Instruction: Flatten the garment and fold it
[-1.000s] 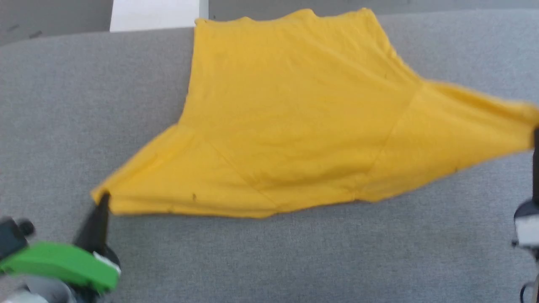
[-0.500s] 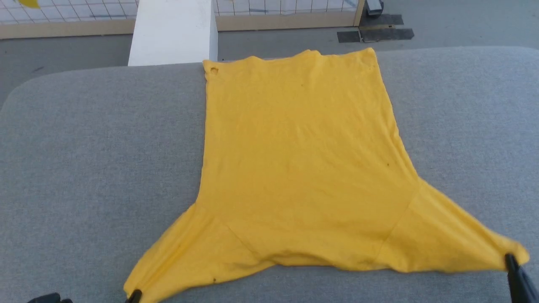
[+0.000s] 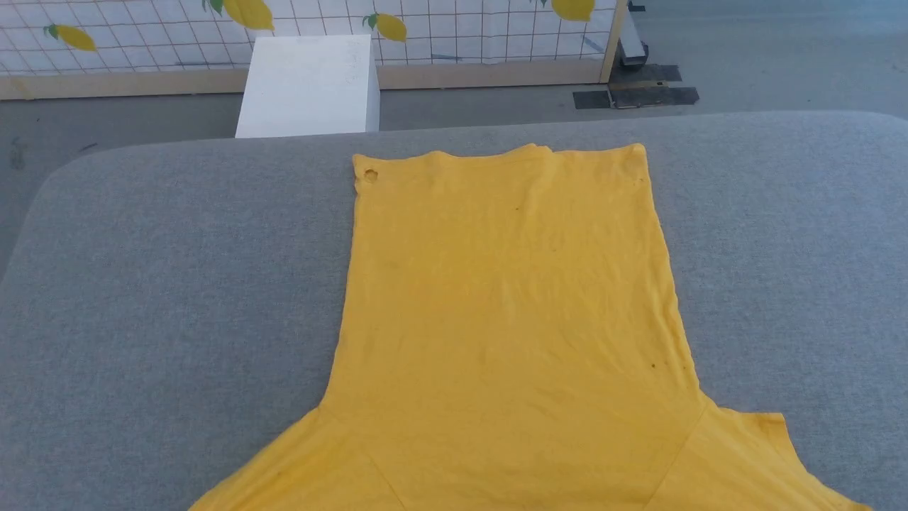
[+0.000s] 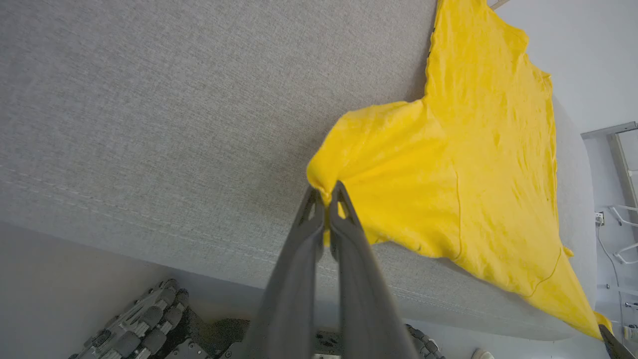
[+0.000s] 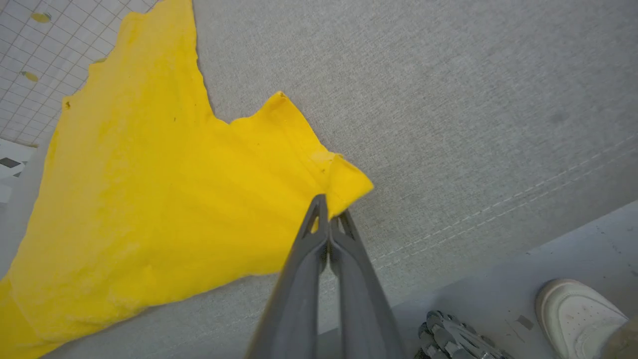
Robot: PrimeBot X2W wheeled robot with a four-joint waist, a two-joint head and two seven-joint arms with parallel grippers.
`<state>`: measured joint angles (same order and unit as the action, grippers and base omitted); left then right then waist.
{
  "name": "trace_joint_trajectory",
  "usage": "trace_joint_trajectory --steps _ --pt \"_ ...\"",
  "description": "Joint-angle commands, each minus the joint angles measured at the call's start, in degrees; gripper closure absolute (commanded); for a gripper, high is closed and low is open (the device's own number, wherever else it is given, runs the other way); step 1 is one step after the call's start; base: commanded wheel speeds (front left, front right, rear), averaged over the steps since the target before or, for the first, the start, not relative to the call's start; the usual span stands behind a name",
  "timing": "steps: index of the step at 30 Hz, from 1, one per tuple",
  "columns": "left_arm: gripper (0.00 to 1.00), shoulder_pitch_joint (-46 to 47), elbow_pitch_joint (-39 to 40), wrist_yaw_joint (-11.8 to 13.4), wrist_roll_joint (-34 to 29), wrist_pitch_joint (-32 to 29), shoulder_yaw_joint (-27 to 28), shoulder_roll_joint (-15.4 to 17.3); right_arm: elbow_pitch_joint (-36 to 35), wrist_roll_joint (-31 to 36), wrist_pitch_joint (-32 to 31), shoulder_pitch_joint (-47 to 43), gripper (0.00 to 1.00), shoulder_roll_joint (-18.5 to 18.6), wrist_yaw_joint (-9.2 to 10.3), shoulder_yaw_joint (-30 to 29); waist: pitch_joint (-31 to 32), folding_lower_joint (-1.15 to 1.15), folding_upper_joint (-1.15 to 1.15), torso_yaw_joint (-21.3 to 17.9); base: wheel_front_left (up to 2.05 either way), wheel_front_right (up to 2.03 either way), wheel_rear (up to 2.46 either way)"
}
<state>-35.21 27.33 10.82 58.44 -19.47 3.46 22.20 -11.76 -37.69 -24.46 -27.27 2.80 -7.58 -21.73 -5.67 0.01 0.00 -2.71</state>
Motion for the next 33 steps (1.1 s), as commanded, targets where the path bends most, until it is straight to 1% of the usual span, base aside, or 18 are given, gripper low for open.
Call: trace_joint_trajectory --steps 1,4,7,13,18,19,20,23,25,28,30,32,33 --pt "1.0 -0.2 0.6 0.3 -0.6 0.5 0.4 0.6 -0.7 1.4 0.4 0.1 1.0 0.1 0.09 -0.4 -0.1 -0.01 0.0 0.4 0.0 0.0 0.0" --pt "1.0 1.7 1.5 0.1 -1.2 0.3 -0.8 0.7 -0.8 4.4 1.2 1.8 1.0 0.1 0.09 0.0 -0.6 -0.01 0.0 1.0 0.0 0.0 0.0" --pt "1.0 4.4 1.7 -0.2 -1.9 -0.3 -2.7 0.9 0.7 7.5 1.9 4.0 1.0 0.1 0.09 1.1 -1.6 -0.01 0.0 1.6 0.0 0.0 0.0" --pt "1.0 10.7 0.1 -0.6 -3.5 -1.4 -6.7 0.6 8.6 13.0 4.8 10.0 1.0 0.1 0.09 3.4 -3.7 -0.01 0.0 2.3 0.0 0.0 0.0" --pt "1.0 13.0 -1.0 -0.9 -3.8 -1.4 -7.5 0.3 16.3 14.3 8.1 14.5 1.0 0.1 0.09 5.6 -5.2 -0.01 0.0 1.9 0.0 0.0 0.0" --pt "1.0 13.2 -1.1 -0.9 -3.8 -1.3 -7.5 0.3 17.7 14.6 9.2 15.4 0.43 0.1 0.09 5.8 -5.4 -0.01 0.0 1.8 0.0 0.0 0.0" --pt "1.0 13.3 -1.3 -1.0 -3.9 -1.2 -7.5 0.2 18.7 15.1 9.9 16.0 0.0 0.1 0.09 5.8 -5.5 -0.01 0.0 1.8 0.0 0.0 0.0" --pt "1.0 13.4 -1.5 -1.1 -3.9 -0.9 -7.3 0.2 19.1 15.3 10.9 17.1 0.0 0.1 0.09 5.7 -5.8 -0.01 0.0 1.8 0.0 0.0 0.0" --pt "1.0 13.2 -1.3 -1.1 -3.9 -0.5 -6.9 0.2 15.9 15.0 9.9 17.2 0.0 0.1 0.09 5.1 -6.2 -0.01 0.0 1.9 0.0 0.0 0.0" --pt "1.0 12.7 -0.6 -1.4 -3.9 0.2 -6.5 0.3 6.5 14.1 7.0 17.6 0.0 0.1 0.09 2.8 -7.2 -0.01 0.0 2.2 0.0 0.0 0.0" --pt "1.0 12.4 0.0 -1.6 -4.0 0.8 -6.2 0.2 -1.3 15.2 4.1 19.0 0.0 0.1 0.09 0.4 -8.2 -0.01 0.0 2.5 0.0 0.0 0.0" --pt "1.0 12.3 0.8 -1.8 -4.0 1.4 -5.9 0.1 -8.0 16.7 1.0 22.3 0.0 0.1 0.09 -2.0 -9.5 -0.01 0.0 2.8 0.0 0.0 0.0" --pt "1.0 12.5 1.5 -2.2 -4.2 1.9 -5.7 0.1 -12.6 19.1 -1.6 27.4 0.0 0.4 0.09 -3.8 -11.2 -0.01 0.0 3.4 0.0 0.0 0.0"
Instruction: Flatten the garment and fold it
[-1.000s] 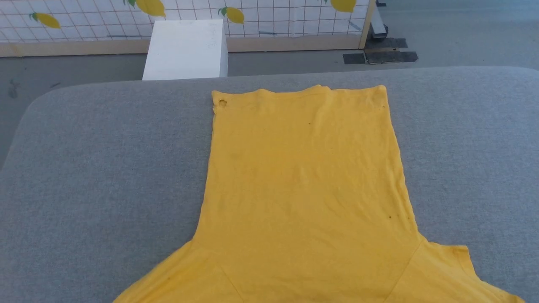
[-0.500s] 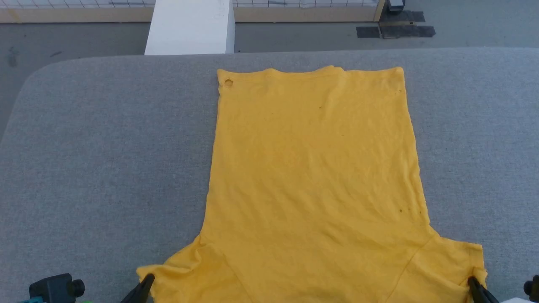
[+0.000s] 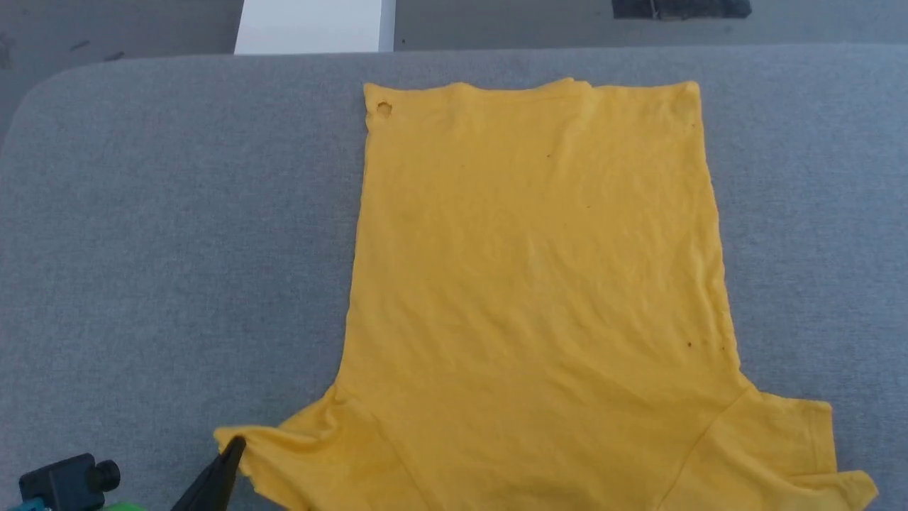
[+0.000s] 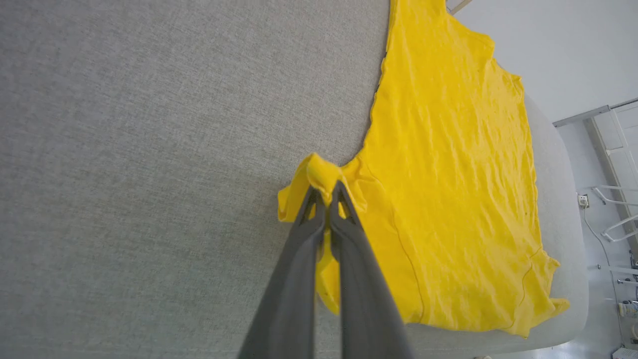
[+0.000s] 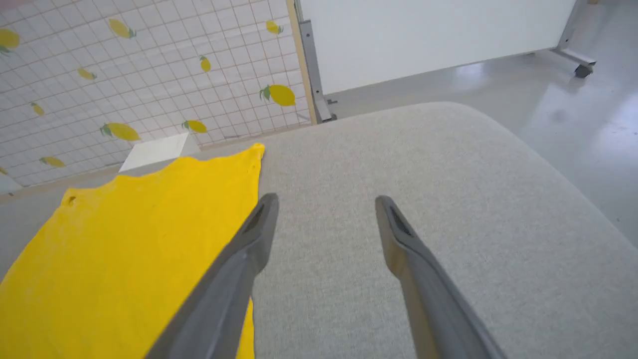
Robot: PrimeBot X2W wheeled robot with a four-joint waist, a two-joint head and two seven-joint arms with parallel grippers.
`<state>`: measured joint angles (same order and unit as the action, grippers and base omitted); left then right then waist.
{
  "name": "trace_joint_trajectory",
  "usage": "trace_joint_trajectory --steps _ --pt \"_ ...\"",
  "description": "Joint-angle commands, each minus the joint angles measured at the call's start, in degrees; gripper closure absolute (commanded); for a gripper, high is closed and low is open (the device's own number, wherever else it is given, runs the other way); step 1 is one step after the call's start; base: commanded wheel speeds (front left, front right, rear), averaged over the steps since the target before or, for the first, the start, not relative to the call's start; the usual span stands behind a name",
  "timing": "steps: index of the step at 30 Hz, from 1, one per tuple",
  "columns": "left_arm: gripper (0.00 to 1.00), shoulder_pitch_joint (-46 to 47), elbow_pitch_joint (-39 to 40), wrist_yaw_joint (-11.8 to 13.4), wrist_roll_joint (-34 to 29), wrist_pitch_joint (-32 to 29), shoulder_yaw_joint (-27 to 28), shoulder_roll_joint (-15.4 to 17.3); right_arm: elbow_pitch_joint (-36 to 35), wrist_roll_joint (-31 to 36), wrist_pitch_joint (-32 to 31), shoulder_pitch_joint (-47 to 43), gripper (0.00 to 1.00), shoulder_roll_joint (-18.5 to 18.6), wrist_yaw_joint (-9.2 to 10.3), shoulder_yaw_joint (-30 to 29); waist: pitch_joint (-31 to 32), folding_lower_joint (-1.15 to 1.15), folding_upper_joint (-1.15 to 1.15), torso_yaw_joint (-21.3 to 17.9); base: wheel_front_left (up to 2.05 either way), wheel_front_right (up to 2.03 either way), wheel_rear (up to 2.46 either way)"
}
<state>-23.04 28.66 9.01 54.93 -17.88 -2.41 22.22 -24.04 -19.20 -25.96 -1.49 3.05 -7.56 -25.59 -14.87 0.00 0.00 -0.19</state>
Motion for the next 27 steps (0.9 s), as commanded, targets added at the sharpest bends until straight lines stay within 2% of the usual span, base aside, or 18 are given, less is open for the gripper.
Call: trace_joint_trajectory --steps 1,4,9,15,20,27 --pt "1.0 0.7 0.6 -0.6 -0.7 0.5 0.2 0.1 -1.7 2.0 -1.4 4.8 0.0 0.9 0.08 0.0 -3.0 0.0 0.0 1.3 0.0 0.0 0.0" --pt "1.0 1.9 1.5 -1.3 -1.0 0.9 0.1 0.3 -1.5 4.5 -4.4 13.9 0.0 3.1 0.08 0.6 -6.2 0.0 0.0 2.5 0.0 0.0 0.0" --pt "1.0 5.1 2.6 -2.4 -1.3 1.0 -0.5 0.7 6.7 8.0 -9.2 30.3 0.0 6.5 0.08 4.7 -12.4 0.0 0.0 4.3 0.0 0.0 0.0" --pt "1.0 9.0 3.0 -4.3 -1.5 1.4 -1.6 0.9 19.0 12.7 -14.9 46.2 0.0 5.9 0.08 6.2 -19.1 0.0 0.0 6.6 0.0 0.0 0.0" --pt "1.0 12.0 2.3 -5.8 -2.0 1.6 -3.1 0.7 25.2 19.2 -18.5 52.8 0.0 4.0 0.08 3.3 -23.0 0.0 0.0 8.8 0.0 0.0 0.0" --pt "1.0 13.9 0.3 -6.9 -2.0 2.5 -4.2 -0.1 29.0 23.2 -18.6 54.1 0.0 3.0 0.08 1.1 -25.3 0.0 0.0 10.8 0.0 0.0 0.0"
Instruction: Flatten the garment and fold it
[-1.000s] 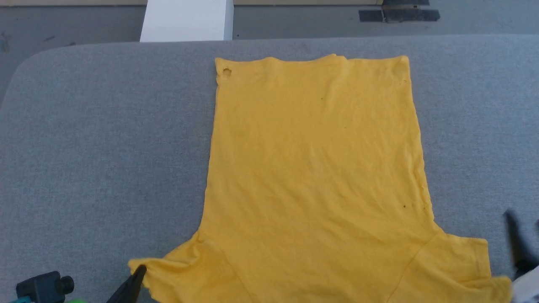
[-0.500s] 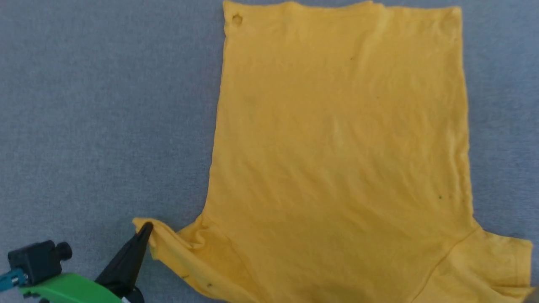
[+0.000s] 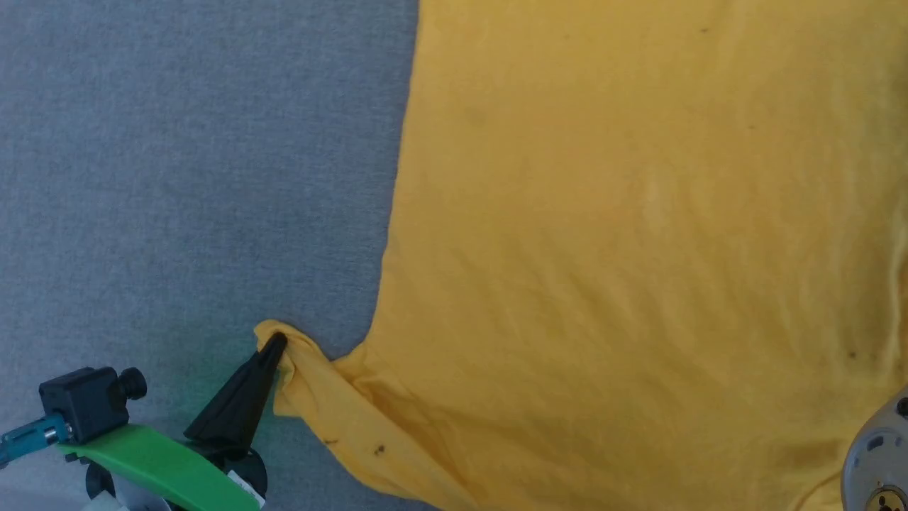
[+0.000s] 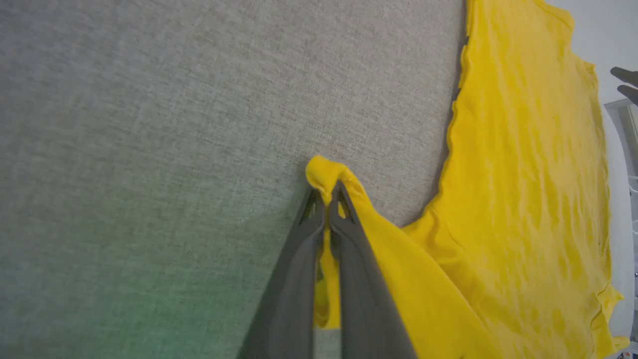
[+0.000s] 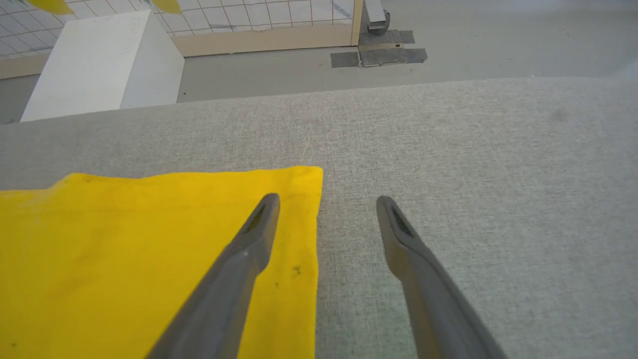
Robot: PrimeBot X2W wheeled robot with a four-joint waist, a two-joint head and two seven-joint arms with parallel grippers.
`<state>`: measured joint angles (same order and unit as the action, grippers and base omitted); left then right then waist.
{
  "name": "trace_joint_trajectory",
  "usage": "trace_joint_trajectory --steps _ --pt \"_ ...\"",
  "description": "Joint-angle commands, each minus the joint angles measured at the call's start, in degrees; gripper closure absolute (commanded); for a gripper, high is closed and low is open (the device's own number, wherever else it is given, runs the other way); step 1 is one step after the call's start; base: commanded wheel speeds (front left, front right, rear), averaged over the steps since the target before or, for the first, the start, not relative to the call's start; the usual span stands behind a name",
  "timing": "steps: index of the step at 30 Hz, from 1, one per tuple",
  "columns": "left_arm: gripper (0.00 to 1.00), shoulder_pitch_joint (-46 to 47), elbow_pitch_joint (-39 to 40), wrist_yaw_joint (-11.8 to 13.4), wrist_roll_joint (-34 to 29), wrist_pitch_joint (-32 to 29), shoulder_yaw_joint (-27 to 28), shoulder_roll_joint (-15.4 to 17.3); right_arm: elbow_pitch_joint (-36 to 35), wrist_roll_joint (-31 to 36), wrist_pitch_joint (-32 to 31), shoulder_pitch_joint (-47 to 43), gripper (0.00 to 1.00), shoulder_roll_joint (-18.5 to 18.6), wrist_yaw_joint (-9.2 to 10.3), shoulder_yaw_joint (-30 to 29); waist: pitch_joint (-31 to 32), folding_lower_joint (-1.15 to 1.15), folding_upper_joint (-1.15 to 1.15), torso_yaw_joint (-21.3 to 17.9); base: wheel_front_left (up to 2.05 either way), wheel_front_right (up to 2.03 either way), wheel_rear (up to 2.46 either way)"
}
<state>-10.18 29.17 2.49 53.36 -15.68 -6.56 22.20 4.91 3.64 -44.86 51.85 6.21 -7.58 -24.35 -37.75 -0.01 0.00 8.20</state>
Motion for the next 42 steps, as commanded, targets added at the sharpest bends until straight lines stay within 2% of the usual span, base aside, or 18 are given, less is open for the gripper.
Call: trace_joint_trajectory --steps 1,6,7,8,14,21,27,36,39,42 --pt "1.0 1.2 -0.6 -0.5 -0.4 0.4 -0.1 -0.1 0.4 0.6 0.7 0.8 0.0 -0.3 0.09 -0.5 -2.5 0.01 0.0 2.6 0.0 0.0 0.0" --pt "1.0 1.6 -1.6 -1.0 -0.4 0.9 -0.5 -0.4 1.3 1.8 1.7 0.9 0.0 -0.6 0.09 -2.0 -3.0 0.01 0.0 3.2 0.0 0.0 0.0" --pt "1.0 1.7 -1.7 -1.1 -0.4 0.9 -0.6 -0.5 1.4 2.3 2.2 1.1 0.76 -0.7 0.09 -2.4 -3.1 0.01 0.0 3.3 0.0 0.0 0.0" --pt "1.0 1.8 -1.8 -1.1 -0.3 1.0 -0.5 -0.5 1.4 2.7 2.8 1.2 1.0 -0.7 0.09 -2.6 -3.2 0.01 0.0 3.3 0.0 0.0 0.0" --pt "1.0 1.7 -1.9 -0.9 -0.9 1.4 0.0 0.0 2.4 2.2 6.0 1.3 1.0 -1.2 0.09 -3.0 -0.9 0.01 0.0 1.7 0.0 0.0 0.0" --pt "1.0 0.5 -1.1 0.5 -1.8 1.3 0.5 0.4 0.5 -2.8 8.1 -3.7 1.0 -0.8 0.09 -3.6 6.6 0.01 0.0 -1.9 0.0 0.0 0.0" --pt "1.0 -1.7 -0.6 2.9 -2.7 1.2 1.4 0.4 -4.2 -11.0 9.5 -16.0 1.0 1.2 0.09 -5.0 13.8 0.01 0.0 -5.7 0.0 0.0 0.0" --pt "1.0 -5.1 -0.5 6.0 -4.1 1.0 1.6 0.0 -14.4 -19.4 10.4 -41.5 1.0 -2.8 0.09 -12.6 20.4 0.01 0.0 -11.6 0.0 0.0 0.0" --pt "1.0 -5.9 -0.5 6.6 -4.3 1.1 1.5 -0.2 -14.2 -22.2 11.6 -49.4 1.0 -3.3 0.09 -14.1 21.5 0.01 0.0 -12.8 0.0 0.0 0.0" --pt "1.0 -6.8 -0.4 7.1 -4.5 1.3 1.5 -0.4 -9.2 -28.0 15.1 -55.1 1.0 -3.3 0.09 -13.7 22.4 0.01 0.0 -13.9 0.0 0.0 0.0"
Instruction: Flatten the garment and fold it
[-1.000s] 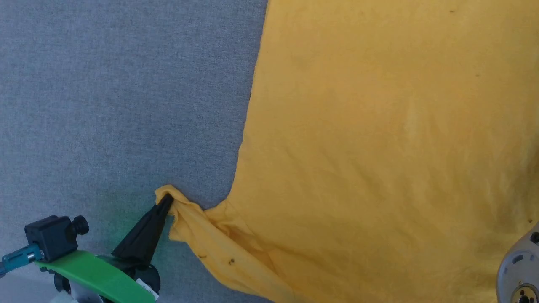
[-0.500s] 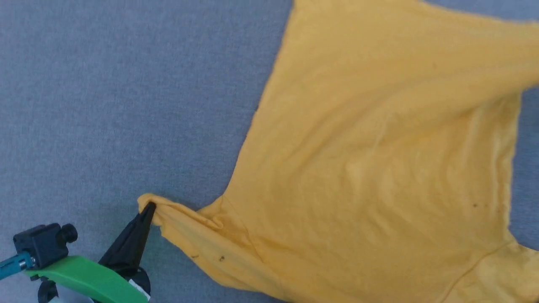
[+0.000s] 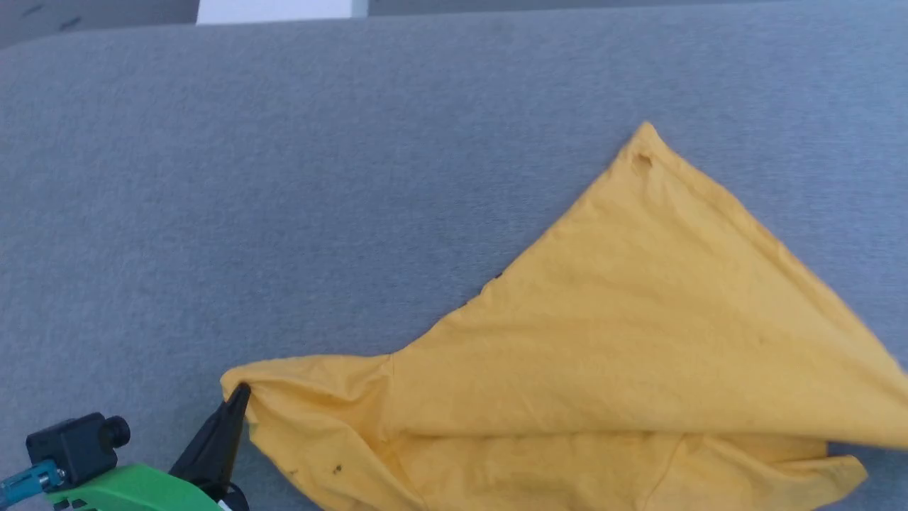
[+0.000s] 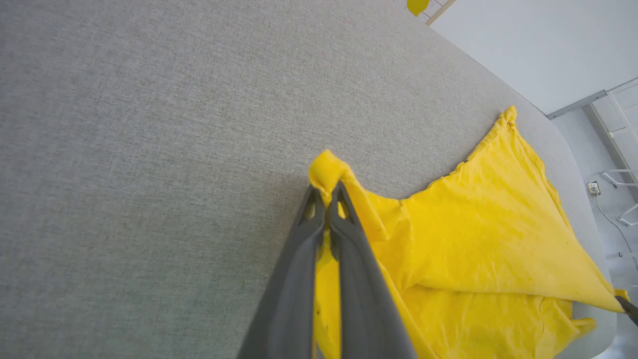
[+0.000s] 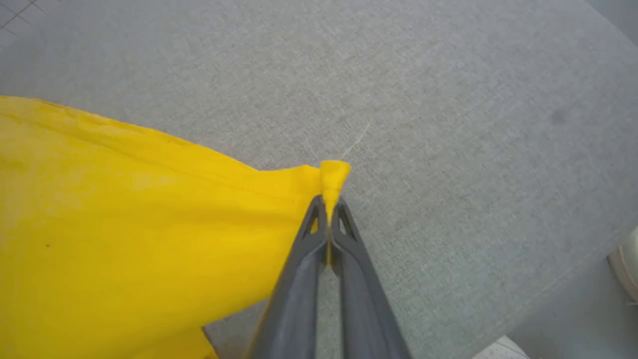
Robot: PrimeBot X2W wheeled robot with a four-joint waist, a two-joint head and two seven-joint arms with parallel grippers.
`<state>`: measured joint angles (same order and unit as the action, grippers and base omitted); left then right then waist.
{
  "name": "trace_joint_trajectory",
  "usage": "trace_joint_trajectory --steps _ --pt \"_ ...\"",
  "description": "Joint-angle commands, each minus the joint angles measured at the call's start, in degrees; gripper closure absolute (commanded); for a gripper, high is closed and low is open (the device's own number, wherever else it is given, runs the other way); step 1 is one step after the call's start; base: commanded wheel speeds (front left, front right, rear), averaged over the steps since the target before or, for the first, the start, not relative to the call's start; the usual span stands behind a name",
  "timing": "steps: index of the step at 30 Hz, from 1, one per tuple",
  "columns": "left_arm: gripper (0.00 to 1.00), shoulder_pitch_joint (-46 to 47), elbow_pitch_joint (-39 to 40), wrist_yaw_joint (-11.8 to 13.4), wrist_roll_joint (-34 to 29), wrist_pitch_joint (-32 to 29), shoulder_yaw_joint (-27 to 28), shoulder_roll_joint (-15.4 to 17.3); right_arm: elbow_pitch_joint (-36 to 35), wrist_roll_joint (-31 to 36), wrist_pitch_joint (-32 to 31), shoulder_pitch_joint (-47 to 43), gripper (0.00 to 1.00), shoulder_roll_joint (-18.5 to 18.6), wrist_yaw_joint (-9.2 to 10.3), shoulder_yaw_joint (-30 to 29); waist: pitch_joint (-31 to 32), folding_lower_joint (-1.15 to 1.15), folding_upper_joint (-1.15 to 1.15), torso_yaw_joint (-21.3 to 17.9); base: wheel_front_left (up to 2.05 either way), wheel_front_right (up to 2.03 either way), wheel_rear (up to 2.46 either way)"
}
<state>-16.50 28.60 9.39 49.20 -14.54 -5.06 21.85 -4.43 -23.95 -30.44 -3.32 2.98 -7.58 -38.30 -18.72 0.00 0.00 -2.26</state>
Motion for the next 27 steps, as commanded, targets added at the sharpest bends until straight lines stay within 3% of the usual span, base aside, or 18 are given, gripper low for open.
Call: trace_joint_trajectory --steps 1,7,8,9,14,21,27 --pt "1.0 -0.7 0.2 0.3 -0.4 0.1 0.0 -0.1 1.6 -1.4 2.1 -0.9 1.0 -0.1 0.09 0.9 3.7 0.0 0.0 -3.7 0.0 0.0 0.0" --pt "1.0 -0.9 0.3 1.1 -0.9 -0.2 -0.4 -0.1 10.5 -2.7 12.3 -1.9 1.0 -0.1 0.09 6.7 5.3 0.0 0.0 -4.2 0.0 0.0 0.0" --pt "1.0 -0.8 0.3 1.2 -1.0 -0.2 -0.5 -0.2 11.4 -2.0 13.7 -1.3 0.85 -0.1 0.09 7.7 5.5 0.0 0.0 -4.2 0.0 0.0 0.0" --pt "1.0 -0.7 0.2 1.4 -1.1 -0.3 -0.6 -0.3 11.8 -1.2 14.6 -1.0 0.0 -0.1 0.09 8.7 5.7 0.0 0.0 -4.1 0.0 0.0 0.0" --pt "1.0 -0.1 0.4 1.7 -1.6 0.0 -1.6 -1.0 5.5 2.3 14.7 1.9 0.0 -0.1 0.09 11.3 6.0 0.0 0.0 -2.7 0.0 0.0 0.0" --pt "1.0 1.4 1.2 1.2 -2.0 1.0 -2.7 -1.9 -14.6 5.6 2.1 10.9 0.0 1.4 0.09 14.1 2.4 0.0 0.0 0.9 0.0 0.0 0.0" --pt "1.0 4.7 1.0 -0.2 -2.1 1.5 -3.7 -2.3 -13.4 9.5 -7.9 23.0 0.0 6.3 0.09 19.6 -3.2 0.0 0.0 5.2 0.0 0.0 0.0"
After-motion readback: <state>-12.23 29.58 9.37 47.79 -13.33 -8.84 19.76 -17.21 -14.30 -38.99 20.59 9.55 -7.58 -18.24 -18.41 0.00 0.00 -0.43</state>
